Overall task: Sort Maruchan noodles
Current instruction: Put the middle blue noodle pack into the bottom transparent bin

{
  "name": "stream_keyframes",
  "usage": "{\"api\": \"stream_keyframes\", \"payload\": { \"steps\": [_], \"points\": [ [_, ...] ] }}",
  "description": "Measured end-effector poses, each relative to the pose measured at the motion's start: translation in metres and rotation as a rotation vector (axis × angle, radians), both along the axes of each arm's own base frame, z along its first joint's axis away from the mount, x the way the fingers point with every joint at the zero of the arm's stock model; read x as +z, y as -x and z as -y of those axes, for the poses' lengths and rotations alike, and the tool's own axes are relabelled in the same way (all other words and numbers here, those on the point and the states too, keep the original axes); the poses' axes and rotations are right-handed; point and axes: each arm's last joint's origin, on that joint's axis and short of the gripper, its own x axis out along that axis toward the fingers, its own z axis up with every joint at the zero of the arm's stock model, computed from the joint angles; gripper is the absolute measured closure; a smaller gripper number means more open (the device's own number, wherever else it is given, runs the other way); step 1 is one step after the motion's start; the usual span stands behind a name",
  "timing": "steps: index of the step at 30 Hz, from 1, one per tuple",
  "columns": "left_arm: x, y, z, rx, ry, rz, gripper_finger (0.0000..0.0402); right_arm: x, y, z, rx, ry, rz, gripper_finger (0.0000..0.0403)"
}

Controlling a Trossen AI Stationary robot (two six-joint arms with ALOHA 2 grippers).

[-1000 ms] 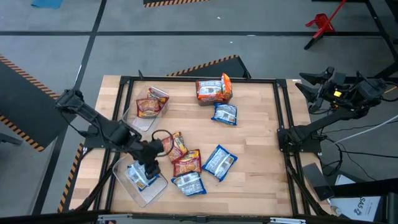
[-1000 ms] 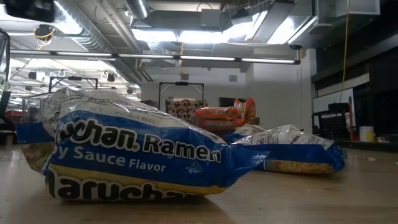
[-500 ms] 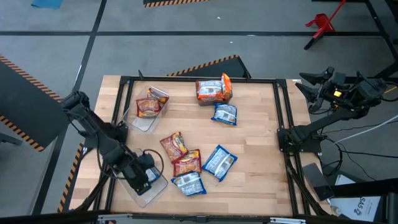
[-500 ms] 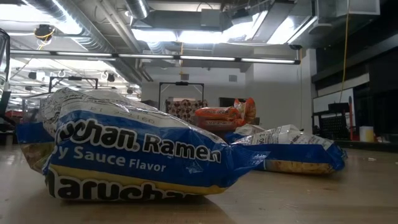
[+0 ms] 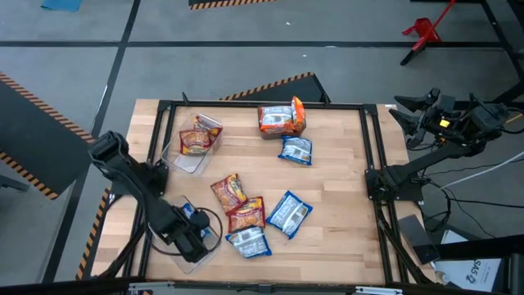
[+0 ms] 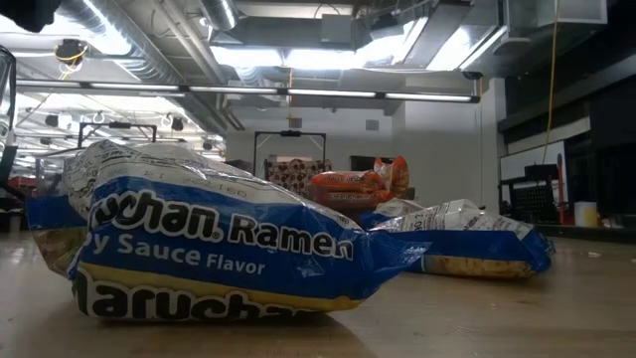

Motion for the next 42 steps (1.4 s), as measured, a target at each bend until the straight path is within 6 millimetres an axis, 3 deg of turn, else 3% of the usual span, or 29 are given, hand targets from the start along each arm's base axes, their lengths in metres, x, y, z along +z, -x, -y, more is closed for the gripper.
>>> {"api": "stream_keyframes", "payload": {
  "steps": [9, 23, 27, 35, 42],
  "points": [
    [-0.02, -0.006, 0.006, -0.031, -0.041, -0.051, 0.0265, 0.0, 0.0, 0.0, -0.01, 0.001, -0.002, 0.0187],
    [-0.024, -0.006, 0.006, 0.037, -0.046, -0.066, 0.0148, 0.0, 0.0, 0.001, -0.024, 0.0, -0.001, 0.0187],
    [-0.033, -0.007, 0.008, 0.014, -0.06, -0.11, 0.0135, 0.0, 0.0, 0.001, -0.024, -0.005, 0.001, 0.0187],
    [-0.045, -0.008, 0.01, 0.018, -0.08, -0.185, 0.016, 0.0, 0.0, 0.001, -0.027, -0.02, 0.012, 0.0187],
    [-0.046, -0.009, 0.009, 0.047, -0.044, -0.222, 0.0259, 0.0, 0.001, 0.002, -0.062, -0.031, 0.019, 0.0187]
  ]
}}
